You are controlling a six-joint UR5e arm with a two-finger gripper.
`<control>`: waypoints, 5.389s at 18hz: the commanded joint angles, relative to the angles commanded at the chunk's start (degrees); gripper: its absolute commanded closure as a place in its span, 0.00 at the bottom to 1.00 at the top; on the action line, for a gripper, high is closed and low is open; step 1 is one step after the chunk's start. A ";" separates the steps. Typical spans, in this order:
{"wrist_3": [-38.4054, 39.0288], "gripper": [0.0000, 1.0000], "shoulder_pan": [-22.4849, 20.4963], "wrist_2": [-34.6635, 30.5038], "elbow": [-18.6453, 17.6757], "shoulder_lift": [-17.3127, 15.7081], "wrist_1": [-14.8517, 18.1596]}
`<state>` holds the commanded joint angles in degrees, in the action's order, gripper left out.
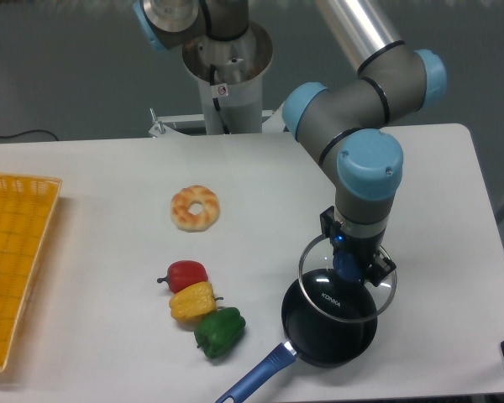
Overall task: Place the lid on the table
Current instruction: 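Lift the glass lid off the black saucepan and move it away, then lower the held glass lid toward the table beside the saucepan, then set the glass lid flat on the table and hold it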
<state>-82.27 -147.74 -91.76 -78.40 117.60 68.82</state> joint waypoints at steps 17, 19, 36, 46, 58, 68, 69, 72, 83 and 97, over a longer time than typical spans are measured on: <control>-5.97 0.49 -4.04 0.09 -6.76 -4.74 -0.88; -7.46 0.49 -4.92 0.09 -8.43 -5.45 -2.63; -18.98 0.49 -11.25 0.18 -19.68 -8.00 -9.75; -22.85 0.49 -13.97 2.64 -22.67 -8.70 -11.07; -23.38 0.51 -14.42 2.64 -24.70 -8.26 -15.82; -23.38 0.51 -14.41 2.37 -25.05 -5.98 -18.28; -23.38 0.51 -14.41 2.37 -25.05 -5.89 -18.28; -23.38 0.51 -14.41 2.37 -25.23 -5.54 -18.28; -23.38 0.51 -14.94 2.29 -25.58 -5.19 -19.07; -23.38 0.51 -14.85 2.29 -25.58 -3.69 -20.57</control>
<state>-105.64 -162.60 -89.47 -103.97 113.91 48.25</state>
